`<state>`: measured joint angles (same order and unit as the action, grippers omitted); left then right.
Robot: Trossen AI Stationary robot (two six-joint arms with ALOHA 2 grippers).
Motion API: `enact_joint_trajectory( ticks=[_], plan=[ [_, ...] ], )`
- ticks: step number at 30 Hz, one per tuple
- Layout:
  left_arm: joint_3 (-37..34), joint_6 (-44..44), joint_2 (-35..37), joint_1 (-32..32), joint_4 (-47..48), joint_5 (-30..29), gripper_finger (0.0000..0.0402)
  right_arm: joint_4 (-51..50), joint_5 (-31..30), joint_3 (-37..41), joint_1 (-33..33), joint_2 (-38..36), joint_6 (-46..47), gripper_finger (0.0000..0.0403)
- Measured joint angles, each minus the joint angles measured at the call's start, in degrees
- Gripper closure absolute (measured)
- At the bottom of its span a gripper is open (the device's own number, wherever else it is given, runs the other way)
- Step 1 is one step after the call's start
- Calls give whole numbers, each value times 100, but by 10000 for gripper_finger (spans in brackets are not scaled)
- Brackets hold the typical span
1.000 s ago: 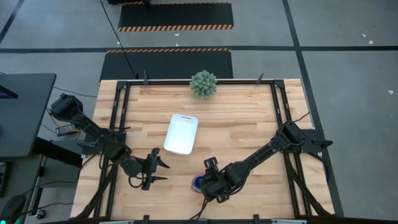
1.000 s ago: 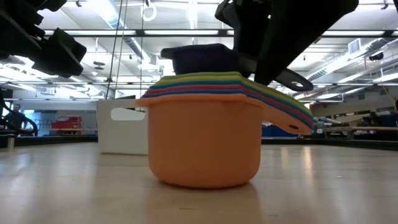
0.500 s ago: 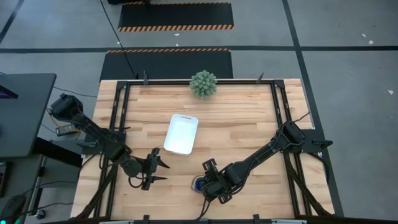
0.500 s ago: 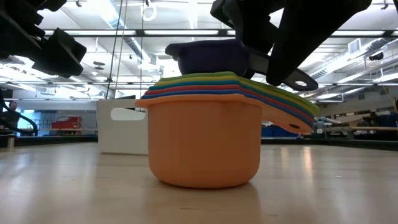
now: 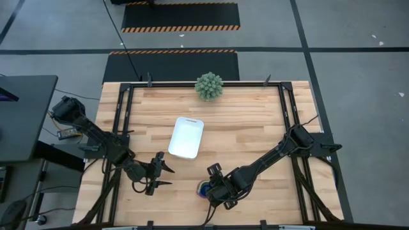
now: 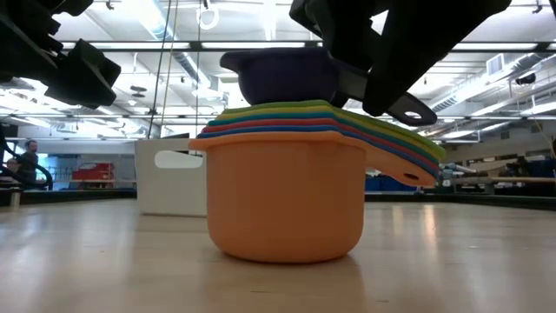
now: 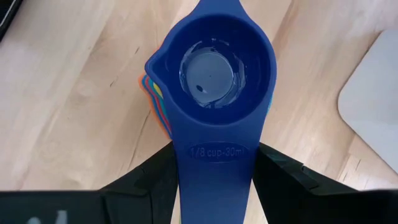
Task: Nest measuring cups in basket
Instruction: Stack the dark blue measuring cup into the green measuring cup, then put the nested measuring cup into the white bin
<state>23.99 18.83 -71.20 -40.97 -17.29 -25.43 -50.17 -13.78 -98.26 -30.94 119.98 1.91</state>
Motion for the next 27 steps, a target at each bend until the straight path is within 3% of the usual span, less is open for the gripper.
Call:
enact_joint_trajectory(
  ticks=[17,27],
  plan=[
    [0,4,0,0,-1,4,169,-159,-127,0,5,-1,288,207],
    [0,7,0,0,-5,4,169,-175,-133,0,4,-2,258,162]
  ],
)
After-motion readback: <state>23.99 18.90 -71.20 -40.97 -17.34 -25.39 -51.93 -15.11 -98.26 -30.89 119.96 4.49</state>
